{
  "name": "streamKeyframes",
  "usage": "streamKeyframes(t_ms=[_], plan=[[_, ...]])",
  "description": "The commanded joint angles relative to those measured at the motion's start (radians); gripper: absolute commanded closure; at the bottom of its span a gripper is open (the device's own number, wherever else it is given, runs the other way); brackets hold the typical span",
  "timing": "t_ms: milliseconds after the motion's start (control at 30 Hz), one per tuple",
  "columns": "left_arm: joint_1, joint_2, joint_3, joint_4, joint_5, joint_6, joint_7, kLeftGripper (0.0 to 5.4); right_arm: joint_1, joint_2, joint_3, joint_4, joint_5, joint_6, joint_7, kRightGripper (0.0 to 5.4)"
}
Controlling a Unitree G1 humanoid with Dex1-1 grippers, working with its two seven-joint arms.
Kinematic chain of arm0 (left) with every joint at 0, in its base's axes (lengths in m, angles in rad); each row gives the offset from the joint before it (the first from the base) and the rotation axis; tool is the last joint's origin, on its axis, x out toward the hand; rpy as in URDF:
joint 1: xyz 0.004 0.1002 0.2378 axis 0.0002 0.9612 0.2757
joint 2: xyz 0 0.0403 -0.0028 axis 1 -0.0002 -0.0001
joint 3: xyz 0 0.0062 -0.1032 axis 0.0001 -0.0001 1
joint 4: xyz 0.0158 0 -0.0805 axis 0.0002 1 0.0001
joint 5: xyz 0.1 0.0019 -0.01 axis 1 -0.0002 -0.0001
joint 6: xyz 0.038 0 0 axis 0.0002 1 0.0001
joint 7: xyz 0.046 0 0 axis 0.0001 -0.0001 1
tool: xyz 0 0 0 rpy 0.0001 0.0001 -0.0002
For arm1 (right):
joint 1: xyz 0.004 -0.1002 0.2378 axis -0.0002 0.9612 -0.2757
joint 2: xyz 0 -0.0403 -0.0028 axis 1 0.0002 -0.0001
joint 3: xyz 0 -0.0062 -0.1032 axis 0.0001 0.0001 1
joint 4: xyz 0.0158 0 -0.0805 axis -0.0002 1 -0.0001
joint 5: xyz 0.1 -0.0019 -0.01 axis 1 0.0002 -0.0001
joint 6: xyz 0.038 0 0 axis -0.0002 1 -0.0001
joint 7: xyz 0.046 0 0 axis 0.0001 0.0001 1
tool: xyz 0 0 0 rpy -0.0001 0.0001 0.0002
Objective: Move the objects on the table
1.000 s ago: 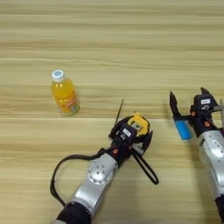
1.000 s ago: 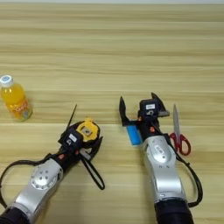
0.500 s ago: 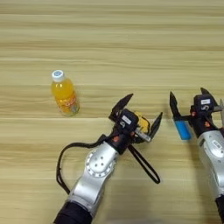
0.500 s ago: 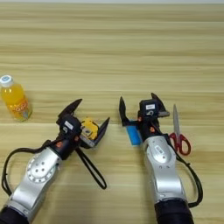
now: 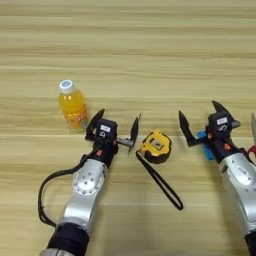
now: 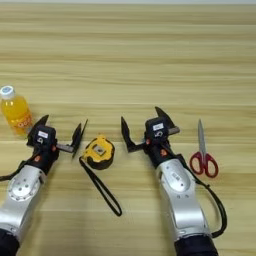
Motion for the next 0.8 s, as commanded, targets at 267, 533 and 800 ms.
streamKeyframes(t_ms=[267, 533, 800], plan=[[0.030, -0.007, 0.010, -0.097, 0.027, 0.050, 0.052, 0.01, 0.088, -0.013, 0.127, -0.118, 0.070, 0.036, 0.185, 0.00], [0.041, -0.020, 0.002, -0.118, 0.042, 0.070, 0.069, 0.01, 0.084, -0.018, 0.177, -0.082, 0.066, 0.082, 0.237, 0.00], [0.047, -0.037, -0.009, -0.133, 0.051, 0.080, 0.081, 0.01, 0.049, -0.020, 0.210, 0.008, 0.041, 0.092, 0.257, 0.00]])
